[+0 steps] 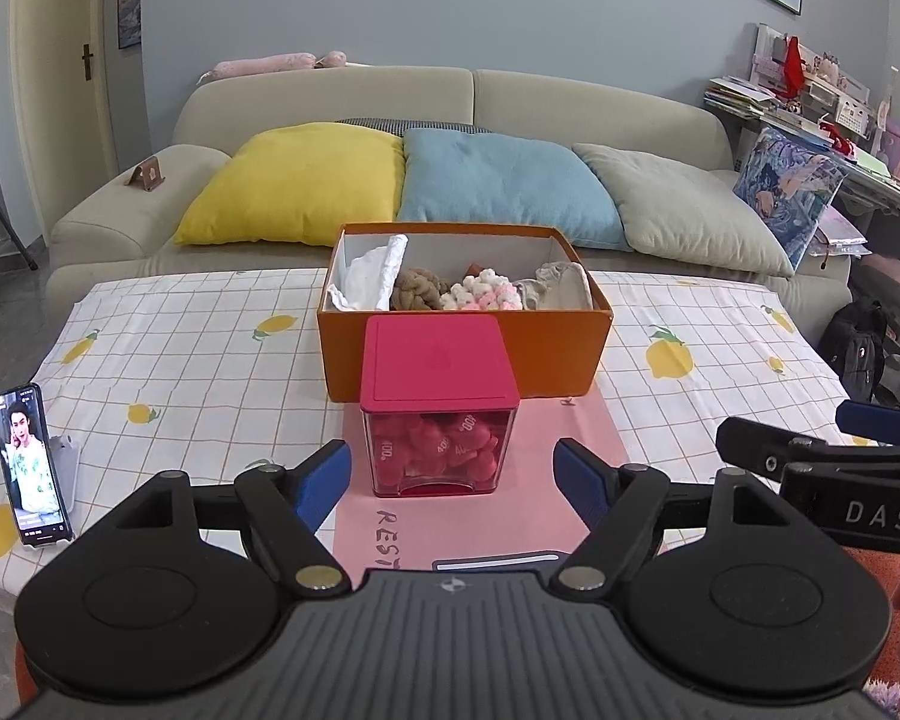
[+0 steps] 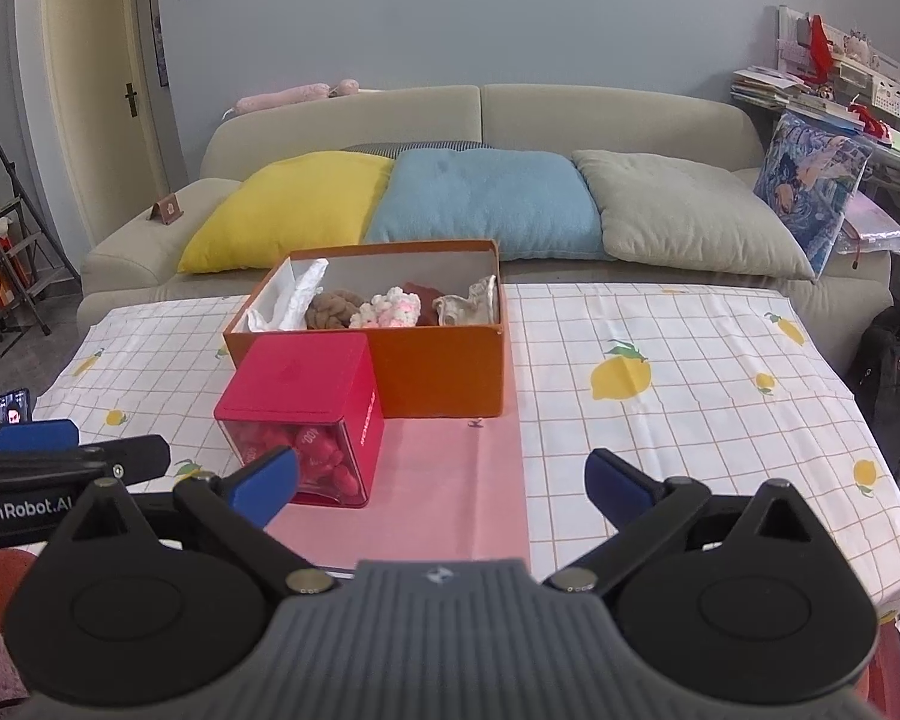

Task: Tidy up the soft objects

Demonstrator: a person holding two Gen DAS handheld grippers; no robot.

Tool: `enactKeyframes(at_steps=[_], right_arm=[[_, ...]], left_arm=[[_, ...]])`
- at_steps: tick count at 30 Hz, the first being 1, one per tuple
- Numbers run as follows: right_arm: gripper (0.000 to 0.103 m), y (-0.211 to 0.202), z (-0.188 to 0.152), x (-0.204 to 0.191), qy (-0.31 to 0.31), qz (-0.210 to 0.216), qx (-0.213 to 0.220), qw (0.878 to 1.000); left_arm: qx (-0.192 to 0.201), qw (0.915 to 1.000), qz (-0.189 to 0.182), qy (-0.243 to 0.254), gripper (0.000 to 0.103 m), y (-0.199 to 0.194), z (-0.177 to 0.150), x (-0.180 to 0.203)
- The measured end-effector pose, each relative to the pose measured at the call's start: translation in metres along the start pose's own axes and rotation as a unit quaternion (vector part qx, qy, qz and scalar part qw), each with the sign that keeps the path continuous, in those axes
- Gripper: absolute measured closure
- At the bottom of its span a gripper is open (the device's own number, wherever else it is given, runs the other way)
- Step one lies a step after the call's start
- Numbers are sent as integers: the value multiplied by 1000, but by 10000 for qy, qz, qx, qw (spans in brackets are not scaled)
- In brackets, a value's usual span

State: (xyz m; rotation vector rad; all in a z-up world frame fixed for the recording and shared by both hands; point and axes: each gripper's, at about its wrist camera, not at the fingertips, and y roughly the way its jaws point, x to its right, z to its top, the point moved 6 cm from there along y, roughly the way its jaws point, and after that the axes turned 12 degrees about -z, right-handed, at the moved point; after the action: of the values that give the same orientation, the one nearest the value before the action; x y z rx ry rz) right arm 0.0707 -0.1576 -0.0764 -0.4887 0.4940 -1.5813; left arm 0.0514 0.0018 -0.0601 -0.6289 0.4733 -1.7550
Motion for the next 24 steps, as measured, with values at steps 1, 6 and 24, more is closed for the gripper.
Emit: enactKeyframes(at_steps=[1,6,24], right_arm=[[3,0,1,1,19,8,21,10000],[3,-2,3,2,82,30,85,9999],[3,-2,4,0,35,46,133,9999]], left_arm=[[6,10000,0,11,13,0,0,0],[20,10000,-5,81,13,0,2,1],[2,9999,2,113,13,1,3,0]])
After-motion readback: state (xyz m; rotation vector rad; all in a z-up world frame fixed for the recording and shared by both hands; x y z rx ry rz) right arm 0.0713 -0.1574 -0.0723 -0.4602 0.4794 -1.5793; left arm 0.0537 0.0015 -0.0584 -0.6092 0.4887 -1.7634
